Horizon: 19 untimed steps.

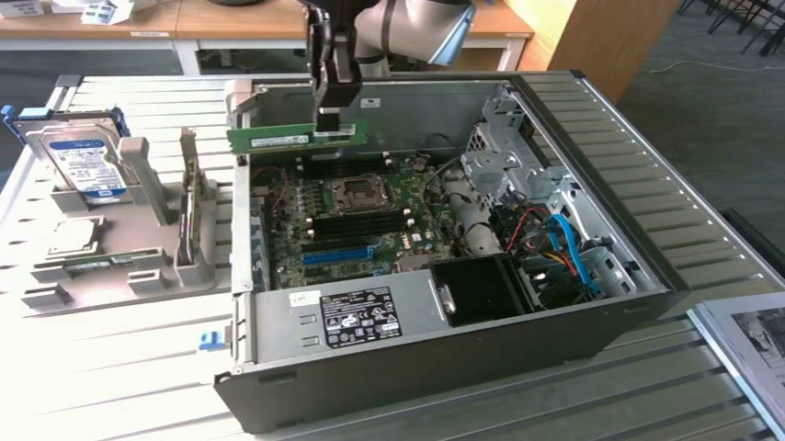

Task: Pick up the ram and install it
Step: 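Pick up the ram and move it above insertion slot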

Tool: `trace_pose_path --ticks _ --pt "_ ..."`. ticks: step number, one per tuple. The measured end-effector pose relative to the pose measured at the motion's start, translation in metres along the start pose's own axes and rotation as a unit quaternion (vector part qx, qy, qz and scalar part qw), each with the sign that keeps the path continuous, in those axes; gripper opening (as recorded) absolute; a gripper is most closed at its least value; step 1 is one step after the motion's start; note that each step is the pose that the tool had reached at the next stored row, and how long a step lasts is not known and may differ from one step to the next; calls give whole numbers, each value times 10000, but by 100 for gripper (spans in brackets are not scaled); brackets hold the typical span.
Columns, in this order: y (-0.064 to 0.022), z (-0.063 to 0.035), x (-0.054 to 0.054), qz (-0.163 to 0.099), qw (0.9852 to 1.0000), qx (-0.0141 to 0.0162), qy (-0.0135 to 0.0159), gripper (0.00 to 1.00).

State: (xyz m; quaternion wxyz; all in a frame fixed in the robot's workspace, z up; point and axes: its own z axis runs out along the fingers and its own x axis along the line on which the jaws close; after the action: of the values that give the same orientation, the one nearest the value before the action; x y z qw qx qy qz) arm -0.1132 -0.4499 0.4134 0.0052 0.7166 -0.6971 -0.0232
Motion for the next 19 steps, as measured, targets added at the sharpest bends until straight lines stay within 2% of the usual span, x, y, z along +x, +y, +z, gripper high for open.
trace_pose_path --ticks 19 --pt "-440 -18 12 0 10000 0 0 12"
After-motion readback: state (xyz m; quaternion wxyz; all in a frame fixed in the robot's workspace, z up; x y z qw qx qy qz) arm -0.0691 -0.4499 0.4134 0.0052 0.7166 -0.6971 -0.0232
